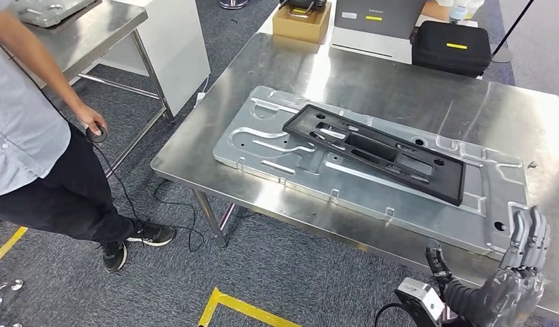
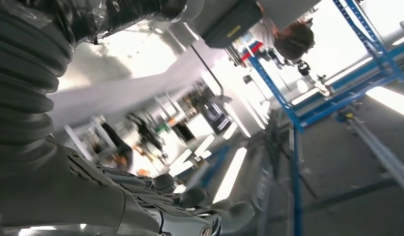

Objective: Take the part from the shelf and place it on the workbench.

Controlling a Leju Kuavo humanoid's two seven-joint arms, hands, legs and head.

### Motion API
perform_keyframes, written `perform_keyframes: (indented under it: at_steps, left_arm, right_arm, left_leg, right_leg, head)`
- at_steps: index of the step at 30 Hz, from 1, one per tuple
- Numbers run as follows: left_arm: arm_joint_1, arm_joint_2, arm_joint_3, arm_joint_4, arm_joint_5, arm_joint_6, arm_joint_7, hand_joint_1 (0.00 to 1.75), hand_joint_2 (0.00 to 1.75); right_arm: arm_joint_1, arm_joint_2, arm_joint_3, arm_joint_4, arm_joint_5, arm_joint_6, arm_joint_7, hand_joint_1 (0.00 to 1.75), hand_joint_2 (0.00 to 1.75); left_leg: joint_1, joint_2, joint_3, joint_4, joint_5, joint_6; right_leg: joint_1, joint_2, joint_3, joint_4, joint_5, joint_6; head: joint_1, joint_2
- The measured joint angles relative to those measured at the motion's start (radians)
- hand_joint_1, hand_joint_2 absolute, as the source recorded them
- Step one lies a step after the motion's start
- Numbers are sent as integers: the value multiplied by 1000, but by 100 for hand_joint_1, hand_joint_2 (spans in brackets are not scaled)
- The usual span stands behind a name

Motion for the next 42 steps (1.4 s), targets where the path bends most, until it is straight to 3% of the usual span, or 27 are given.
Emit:
perform_keyframes:
  at_steps: [2,3,6,7,8,10,12,13,17,19,21,22,23,24,26,28,30,32,34,37,38,39,40,42]
  left_arm:
    - [0,0,0,0,4,2,0,0,0]
    - [-1,0,0,0,5,3,0,0,0]
    - [1,1,0,0,6,3,1,0,0]
    - [1,1,0,0,7,3,1,0,0]
    - [2,1,0,0,7,3,1,0,0]
    - [2,1,0,0,7,3,1,0,0]
    - [-1,1,0,0,8,3,0,0,0]
    - [-1,1,0,0,9,3,-1,0,0]
    - [0,1,0,0,9,3,-4,0,0]
    - [-1,0,0,0,9,3,-5,0,0]
    - [-1,0,0,0,9,3,-6,0,0]
    - [0,0,0,0,9,3,-5,0,0]
    - [1,-1,0,0,9,3,-5,0,0]
    - [1,-1,0,0,9,3,-5,0,0]
    - [0,-2,0,0,9,3,-5,0,0]
    - [-1,-3,0,0,9,3,-5,0,0]
    - [-1,-4,0,0,9,3,-4,0,0]
    - [-1,-4,-1,0,9,3,-2,0,0]
    - [-1,-3,-1,0,9,3,0,0,0]
    - [1,-3,-1,0,10,3,1,0,0]
    - [2,-3,-1,0,12,3,2,0,0]
    - [3,-3,-1,0,12,3,1,0,0]
    - [4,-3,-1,0,13,3,1,0,0]
    - [2,-3,-1,0,14,3,1,0,0]
  right_arm:
    - [2,9,0,0,-42,0,-17,0,175]
    - [3,13,0,0,-62,0,-27,0,175]
    - [9,21,0,0,-119,0,-52,0,175]
    - [13,23,1,0,-134,0,-57,0,131]
    - [15,23,1,0,-146,0,-60,0,87]
    - [20,23,4,1,-167,0,-62,0,0]
    - [23,23,6,1,-181,0,-62,0,0]
    - [25,23,7,1,-185,0,-62,0,0]
    - [34,23,8,0,-199,0,-66,0,0]
    - [39,23,8,0,-205,0,-70,0,0]
    - [45,23,8,0,-207,0,-75,0,0]
    - [50,23,8,1,-209,0,-78,0,0]
    - [55,23,8,1,-210,0,-82,0,0]
    - [59,23,8,1,-211,0,-85,0,0]
    - [61,23,8,0,-212,0,-88,0,0]
    - [62,23,8,0,-212,0,-89,0,0]
    - [65,23,8,-2,-213,0,-90,0,0]
    - [70,24,8,-2,-217,0,-95,0,0]
    - [73,27,8,-2,-222,0,-101,0,0]
    - [82,31,8,-2,-230,0,-107,0,0]
    - [85,32,8,-2,-233,0,-107,0,0]
    - [88,33,8,-2,-236,0,-108,0,0]
    - [89,35,8,-2,-237,0,-110,0,0]
    - [92,37,8,-2,-240,0,-113,0,0]
  left_leg:
    - [1,0,-6,13,-12,-11]
    - [2,-1,-18,42,-35,-16]
    - [6,-2,-90,220,-139,-26]
    - [6,-2,-106,266,-156,-28]
    - [7,-1,-106,277,-153,-29]
    - [8,-1,-50,186,-99,-26]
    - [6,-2,20,54,-54,-19]
    - [5,-2,36,18,-47,-15]
    - [4,-1,37,-6,-34,7]
    - [8,2,34,-12,-23,21]
    - [6,5,25,-10,-18,26]
    - [5,6,21,-9,-17,27]
    - [4,6,18,-7,-16,27]
    - [4,6,16,-5,-15,27]
    - [3,6,15,0,-15,26]
    - [-1,5,12,4,-15,19]
    - [-2,5,8,4,-12,9]
    - [-3,5,6,7,-14,-2]
    - [-2,3,-14,53,-52,-13]
    - [5,2,-88,234,-152,-24]
    - [6,2,-102,274,-164,-26]
    - [7,3,-99,279,-158,-27]
    - [9,3,-76,241,-133,-27]
    - [11,2,-1,104,-77,-24]
  right_leg:
    - [-5,-1,-1,-7,8,-13]
    - [-8,-2,-2,-11,12,-19]
    - [-8,-4,-12,-12,19,-28]
    - [-7,-5,-15,-10,20,-29]
    - [-7,-5,-18,-8,20,-29]
    - [-7,-5,-22,0,21,-27]
    - [-4,-4,-25,7,20,-22]
    - [-3,-3,-27,9,21,-17]
    - [-4,-3,-33,14,21,9]
    - [-7,-2,-58,75,-28,18]
    - [-8,-1,-109,199,-101,24]
    - [-8,-1,-129,250,-121,25]
    - [-8,-1,-133,272,-123,25]
    - [-8,-1,-118,253,-105,23]
    - [-6,-1,-47,128,-46,14]
    - [0,-1,5,22,-14,5]
    - [5,-1,11,0,-10,-2]
    - [0,-1,10,-8,-1,-12]
    - [-6,-3,8,-17,9,-24]
    - [-6,-7,-5,-16,16,-30]
    - [-5,-7,-9,-13,18,-30]
    - [-6,-8,-14,-9,19,-29]
    - [-6,-7,-19,-3,19,-28]
    - [-6,-6,-26,7,20,-24]
  head:
    - [0,0]
    - [-1,0]
    - [-3,0]
    - [-3,0]
    - [-3,0]
    - [-3,0]
    - [-3,0]
    - [-3,0]
    - [-2,0]
    - [-1,0]
    - [-1,0]
    - [-1,0]
    - [-1,0]
    - [-1,0]
    - [-1,0]
    - [-1,0]
    - [-1,0]
    - [-1,0]
    - [-4,0]
    - [-6,0]
    - [-6,0]
    - [-6,0]
    - [-6,0]
    - [-6,0]
